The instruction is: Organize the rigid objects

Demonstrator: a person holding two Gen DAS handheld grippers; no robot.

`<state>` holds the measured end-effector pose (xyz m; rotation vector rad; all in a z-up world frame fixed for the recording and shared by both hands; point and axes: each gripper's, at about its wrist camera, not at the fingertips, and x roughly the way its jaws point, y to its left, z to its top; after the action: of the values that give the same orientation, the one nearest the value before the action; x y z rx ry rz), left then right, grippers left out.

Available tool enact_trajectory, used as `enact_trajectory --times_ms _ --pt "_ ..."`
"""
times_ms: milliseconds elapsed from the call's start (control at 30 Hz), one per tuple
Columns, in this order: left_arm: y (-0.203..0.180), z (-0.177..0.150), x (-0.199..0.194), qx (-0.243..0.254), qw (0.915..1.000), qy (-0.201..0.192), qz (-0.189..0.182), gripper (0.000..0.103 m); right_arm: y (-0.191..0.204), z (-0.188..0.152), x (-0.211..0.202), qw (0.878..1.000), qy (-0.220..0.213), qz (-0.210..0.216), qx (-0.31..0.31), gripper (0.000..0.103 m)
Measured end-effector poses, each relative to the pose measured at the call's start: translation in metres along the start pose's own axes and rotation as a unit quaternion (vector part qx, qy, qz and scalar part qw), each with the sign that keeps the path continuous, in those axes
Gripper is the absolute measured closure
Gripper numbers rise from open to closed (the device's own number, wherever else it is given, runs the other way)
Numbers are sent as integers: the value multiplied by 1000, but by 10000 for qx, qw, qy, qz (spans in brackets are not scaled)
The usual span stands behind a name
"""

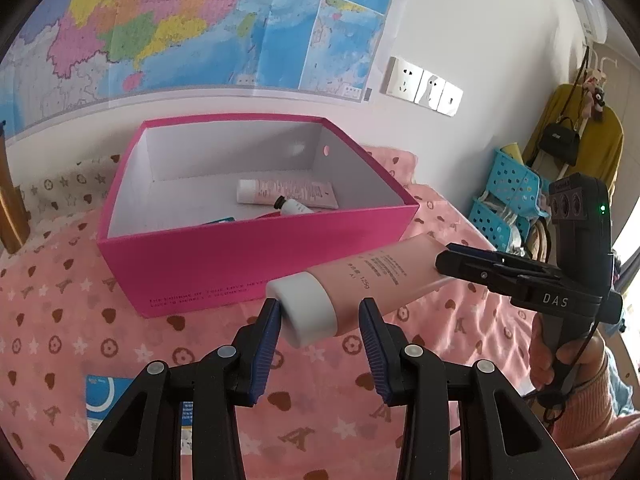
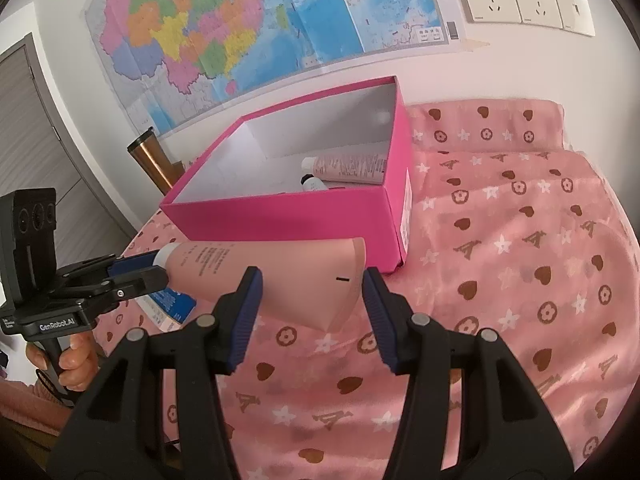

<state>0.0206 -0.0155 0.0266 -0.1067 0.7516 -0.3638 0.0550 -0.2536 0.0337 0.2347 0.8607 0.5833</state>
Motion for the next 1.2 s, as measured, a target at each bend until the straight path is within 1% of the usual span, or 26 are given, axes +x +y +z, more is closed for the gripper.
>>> enact_trajectory --times_ms 533,1200 --pt "-3 9 -3 120 9998 -139 37 63 1 8 -2 9999 -85 -36 -58 48" --pt "-2 16 -5 154 9994 -291 81 63 2 21 -4 9997 -204 -30 -164 48"
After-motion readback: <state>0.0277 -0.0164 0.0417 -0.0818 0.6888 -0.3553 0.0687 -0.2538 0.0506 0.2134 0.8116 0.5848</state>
